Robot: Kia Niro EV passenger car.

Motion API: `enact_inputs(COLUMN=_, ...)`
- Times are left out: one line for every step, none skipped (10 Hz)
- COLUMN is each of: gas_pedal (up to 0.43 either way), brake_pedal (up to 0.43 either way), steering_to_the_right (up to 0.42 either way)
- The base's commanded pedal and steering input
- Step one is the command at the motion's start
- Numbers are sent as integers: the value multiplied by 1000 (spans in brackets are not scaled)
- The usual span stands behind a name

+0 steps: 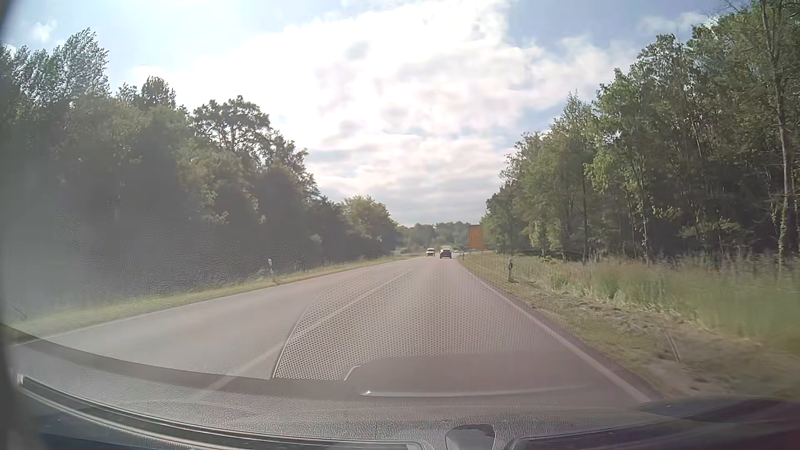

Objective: Follow the waypoints while adhering to traffic rules and regulations

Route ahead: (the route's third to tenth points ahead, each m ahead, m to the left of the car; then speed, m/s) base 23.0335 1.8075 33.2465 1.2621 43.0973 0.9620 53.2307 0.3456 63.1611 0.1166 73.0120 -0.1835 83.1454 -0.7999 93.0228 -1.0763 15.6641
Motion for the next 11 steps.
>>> enact_inputs(gas_pedal=197, brake_pedal=0, steering_to_the_right=1)
enact_inputs(gas_pedal=197, brake_pedal=0, steering_to_the_right=1)
enact_inputs(gas_pedal=197, brake_pedal=0, steering_to_the_right=1)
enact_inputs(gas_pedal=197, brake_pedal=0, steering_to_the_right=1)
enact_inputs(gas_pedal=197, brake_pedal=0, steering_to_the_right=1)
enact_inputs(gas_pedal=197, brake_pedal=0, steering_to_the_right=1)
enact_inputs(gas_pedal=197, brake_pedal=0, steering_to_the_right=1)
enact_inputs(gas_pedal=197, brake_pedal=0, steering_to_the_right=1)
enact_inputs(gas_pedal=197, brake_pedal=0, steering_to_the_right=1)
enact_inputs(gas_pedal=197, brake_pedal=0, steering_to_the_right=1)
enact_inputs(gas_pedal=197, brake_pedal=0, steering_to_the_right=1)
